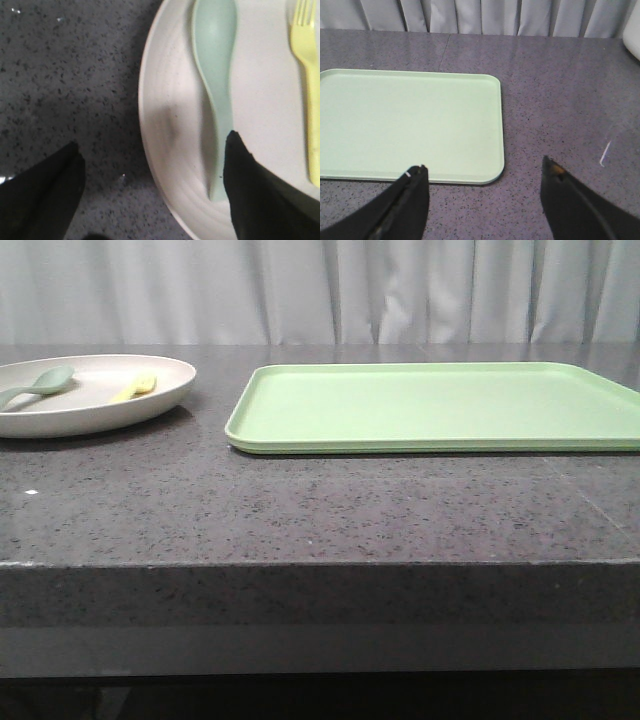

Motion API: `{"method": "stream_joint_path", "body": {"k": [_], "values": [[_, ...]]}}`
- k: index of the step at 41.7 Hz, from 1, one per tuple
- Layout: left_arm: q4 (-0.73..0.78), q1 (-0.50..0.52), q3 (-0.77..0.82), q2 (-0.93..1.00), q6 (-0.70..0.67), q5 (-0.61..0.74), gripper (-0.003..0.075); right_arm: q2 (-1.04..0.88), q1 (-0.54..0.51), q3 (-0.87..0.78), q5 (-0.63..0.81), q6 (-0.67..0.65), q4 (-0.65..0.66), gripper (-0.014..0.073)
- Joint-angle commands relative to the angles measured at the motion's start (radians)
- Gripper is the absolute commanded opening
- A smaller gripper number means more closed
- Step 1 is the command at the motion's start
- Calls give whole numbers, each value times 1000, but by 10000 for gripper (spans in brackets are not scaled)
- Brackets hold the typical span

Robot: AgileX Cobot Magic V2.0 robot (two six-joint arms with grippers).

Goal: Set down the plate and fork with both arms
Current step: 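Lower the left gripper and grasp the rim of the cream plate, then lift the plate with the left gripper and carry it over the green tray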

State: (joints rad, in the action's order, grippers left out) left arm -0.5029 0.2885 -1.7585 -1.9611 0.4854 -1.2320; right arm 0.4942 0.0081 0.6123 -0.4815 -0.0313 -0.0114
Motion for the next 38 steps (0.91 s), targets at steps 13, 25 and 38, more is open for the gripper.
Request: {"method": "stream_joint_path", "body": {"k": [13, 25, 38], "values": [[-83, 2, -126, -61, 6, -1, 400, 12, -1, 35, 79, 1, 11, 505], [-107, 2, -129, -85, 6, 1, 237, 12, -1, 35, 78, 1, 11, 505], [-111, 2, -129, -85, 6, 27, 42, 12, -1, 35, 78, 1, 11, 505]]}}
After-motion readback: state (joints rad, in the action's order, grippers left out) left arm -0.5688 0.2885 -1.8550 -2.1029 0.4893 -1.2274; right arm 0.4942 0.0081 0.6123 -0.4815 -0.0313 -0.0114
